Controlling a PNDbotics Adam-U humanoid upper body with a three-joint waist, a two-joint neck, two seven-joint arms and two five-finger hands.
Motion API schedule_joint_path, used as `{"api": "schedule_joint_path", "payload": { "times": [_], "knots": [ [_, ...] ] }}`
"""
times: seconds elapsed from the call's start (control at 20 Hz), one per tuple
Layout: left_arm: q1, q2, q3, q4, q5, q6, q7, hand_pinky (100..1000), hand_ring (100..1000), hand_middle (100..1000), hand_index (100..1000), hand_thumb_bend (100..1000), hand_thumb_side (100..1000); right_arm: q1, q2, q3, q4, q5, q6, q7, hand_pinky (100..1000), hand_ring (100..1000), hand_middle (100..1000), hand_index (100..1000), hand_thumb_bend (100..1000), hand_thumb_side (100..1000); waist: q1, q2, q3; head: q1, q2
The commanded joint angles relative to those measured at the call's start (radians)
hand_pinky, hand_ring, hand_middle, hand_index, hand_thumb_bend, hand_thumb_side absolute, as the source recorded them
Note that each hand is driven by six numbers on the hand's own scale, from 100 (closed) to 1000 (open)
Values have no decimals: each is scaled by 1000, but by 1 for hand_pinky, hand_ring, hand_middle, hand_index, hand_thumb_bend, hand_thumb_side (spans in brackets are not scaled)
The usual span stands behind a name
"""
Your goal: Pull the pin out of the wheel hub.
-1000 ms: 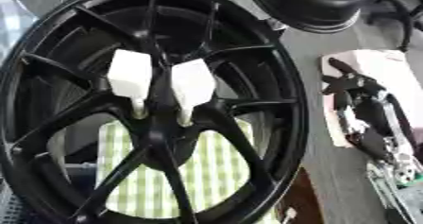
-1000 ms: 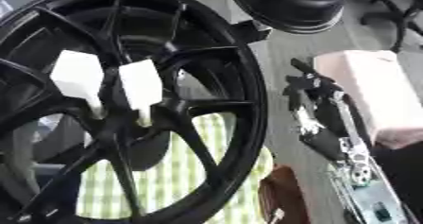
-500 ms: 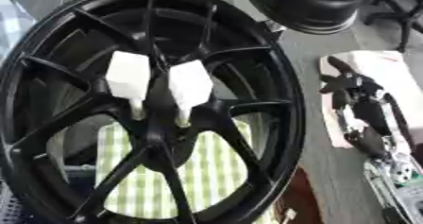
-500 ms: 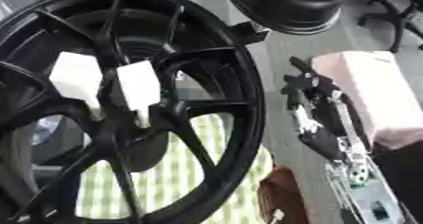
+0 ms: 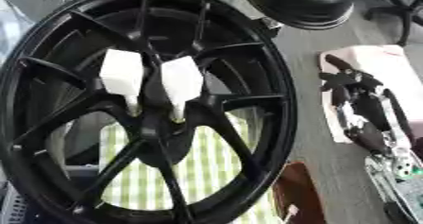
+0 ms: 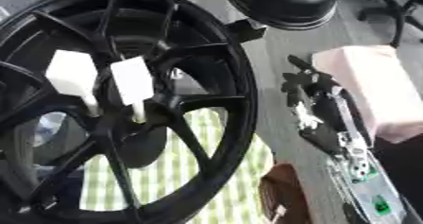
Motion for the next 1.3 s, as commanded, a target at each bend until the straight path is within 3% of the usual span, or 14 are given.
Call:
{"api": "schedule_joint_path", "payload": {
  "times": [0.05,0.35,0.5,0.7,1.3],
  "knots": [
    [-70,136,-12,-16,-22,-6,-157,797,643,647,764,299,725,8,-26,-5,-15,10,-2,-12,844,957,491,587,100,410,7,-28,2,-10,8],
    [-298,211,-58,-16,38,2,-458,803,677,675,791,344,716,15,-26,8,-15,28,8,-10,843,958,488,585,100,432,7,-27,1,-9,-13],
    [-418,195,-81,-16,85,4,-576,808,686,682,805,355,712,23,-19,8,-15,36,13,-16,845,959,488,585,100,440,6,-29,-4,-10,-25],
    [-534,174,-128,-16,98,57,-716,813,712,702,820,380,717,30,-25,13,-15,43,7,-16,845,959,489,584,100,441,11,-33,-11,-6,-24],
    [-740,120,-263,-16,87,182,-926,809,724,707,814,396,713,45,-35,21,-15,58,3,-10,847,960,491,587,100,451,24,-41,-28,3,11]
  ]
}}
